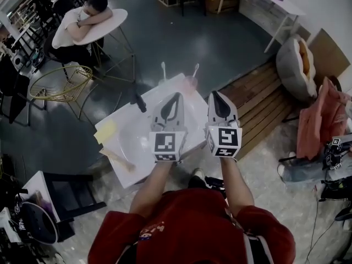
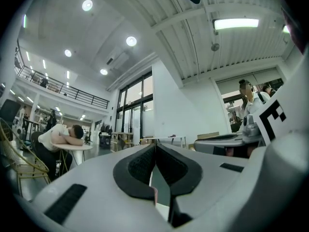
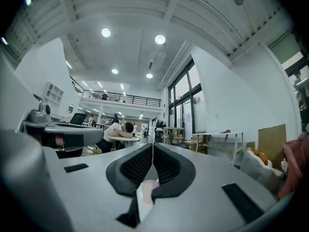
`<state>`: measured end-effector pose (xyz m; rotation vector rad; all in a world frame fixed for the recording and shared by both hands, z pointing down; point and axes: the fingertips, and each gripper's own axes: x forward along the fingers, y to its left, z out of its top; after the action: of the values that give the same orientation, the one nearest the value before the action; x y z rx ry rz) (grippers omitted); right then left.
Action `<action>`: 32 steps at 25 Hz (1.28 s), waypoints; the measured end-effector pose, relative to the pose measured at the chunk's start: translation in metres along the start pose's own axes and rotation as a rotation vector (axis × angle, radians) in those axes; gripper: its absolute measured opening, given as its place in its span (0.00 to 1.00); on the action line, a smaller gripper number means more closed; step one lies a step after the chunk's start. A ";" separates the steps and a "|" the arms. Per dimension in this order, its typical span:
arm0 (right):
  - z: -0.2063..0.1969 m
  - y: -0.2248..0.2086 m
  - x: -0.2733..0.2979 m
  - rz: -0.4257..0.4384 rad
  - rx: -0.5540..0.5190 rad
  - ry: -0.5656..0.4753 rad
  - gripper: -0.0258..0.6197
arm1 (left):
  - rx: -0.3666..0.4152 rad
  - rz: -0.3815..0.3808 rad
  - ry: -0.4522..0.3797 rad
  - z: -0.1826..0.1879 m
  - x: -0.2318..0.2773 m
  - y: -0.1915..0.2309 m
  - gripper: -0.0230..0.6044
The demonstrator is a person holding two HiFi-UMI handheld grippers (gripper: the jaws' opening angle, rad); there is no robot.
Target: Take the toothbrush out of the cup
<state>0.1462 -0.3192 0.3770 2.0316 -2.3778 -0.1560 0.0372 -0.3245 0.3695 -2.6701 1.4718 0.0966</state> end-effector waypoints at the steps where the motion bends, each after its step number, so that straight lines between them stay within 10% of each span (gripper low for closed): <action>1: -0.002 -0.005 0.005 0.007 0.002 0.004 0.09 | 0.001 0.006 -0.001 0.000 0.007 -0.001 0.08; 32: -0.067 -0.053 0.132 0.112 0.085 0.114 0.09 | 0.012 0.065 0.056 -0.046 0.132 0.025 0.08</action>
<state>0.1822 -0.4619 0.4320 1.8782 -2.4585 0.0605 0.0873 -0.4539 0.4004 -2.6370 1.5701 0.0177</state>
